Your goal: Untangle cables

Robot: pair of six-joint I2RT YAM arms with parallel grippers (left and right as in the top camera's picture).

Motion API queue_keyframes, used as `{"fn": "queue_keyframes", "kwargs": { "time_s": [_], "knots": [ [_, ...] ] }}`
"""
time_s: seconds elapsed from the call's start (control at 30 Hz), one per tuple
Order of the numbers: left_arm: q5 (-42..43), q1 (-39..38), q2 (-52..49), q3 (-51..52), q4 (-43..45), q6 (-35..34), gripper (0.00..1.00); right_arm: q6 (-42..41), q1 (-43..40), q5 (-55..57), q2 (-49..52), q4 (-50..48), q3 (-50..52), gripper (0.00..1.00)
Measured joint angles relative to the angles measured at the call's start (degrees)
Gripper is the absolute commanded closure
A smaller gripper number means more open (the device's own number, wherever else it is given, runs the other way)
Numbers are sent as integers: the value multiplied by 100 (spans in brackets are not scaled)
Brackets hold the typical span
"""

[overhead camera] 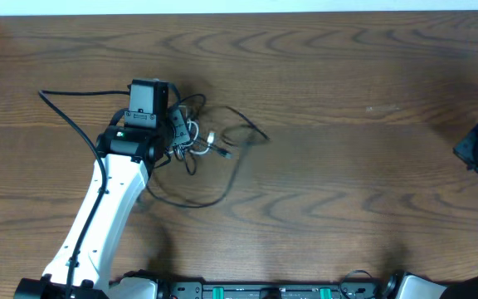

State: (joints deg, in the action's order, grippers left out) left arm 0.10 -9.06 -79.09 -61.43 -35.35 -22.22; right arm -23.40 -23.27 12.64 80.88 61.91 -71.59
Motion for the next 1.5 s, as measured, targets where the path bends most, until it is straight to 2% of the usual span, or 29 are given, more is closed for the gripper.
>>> {"fn": "queue_keyframes", "kwargs": {
  "time_s": [0.2,0.43,0.57,0.63,0.8,0.9,1.0,1.27,1.5],
  "knots": [
    [894,4,0,4,501,0,92,778,-13,-1814,0,-404,0,99],
    [3014,4,-24,31,1834,-31,92,1727,127,-3823,0,-472,0,99],
    [4247,0,-33,37,2691,-240,92,2214,240,-4927,0,-472,0,94],
    [4693,0,-33,37,2927,-391,92,2437,328,-5504,0,-474,0,83],
    [5333,0,-33,37,3139,-699,92,2813,658,-6531,0,-476,0,38],
    [5486,0,-33,37,3209,-874,92,2922,944,-6874,0,-514,0,17],
    [5560,-2,-33,37,3407,-1097,92,3023,1325,-7066,0,-623,0,3],
    [5904,-111,-33,37,4277,-1740,92,2983,2361,-7079,0,-1241,0,1],
    [6026,-424,-33,37,4328,-1943,92,2533,2931,-6640,0,-1759,0,1]
  ]
}}
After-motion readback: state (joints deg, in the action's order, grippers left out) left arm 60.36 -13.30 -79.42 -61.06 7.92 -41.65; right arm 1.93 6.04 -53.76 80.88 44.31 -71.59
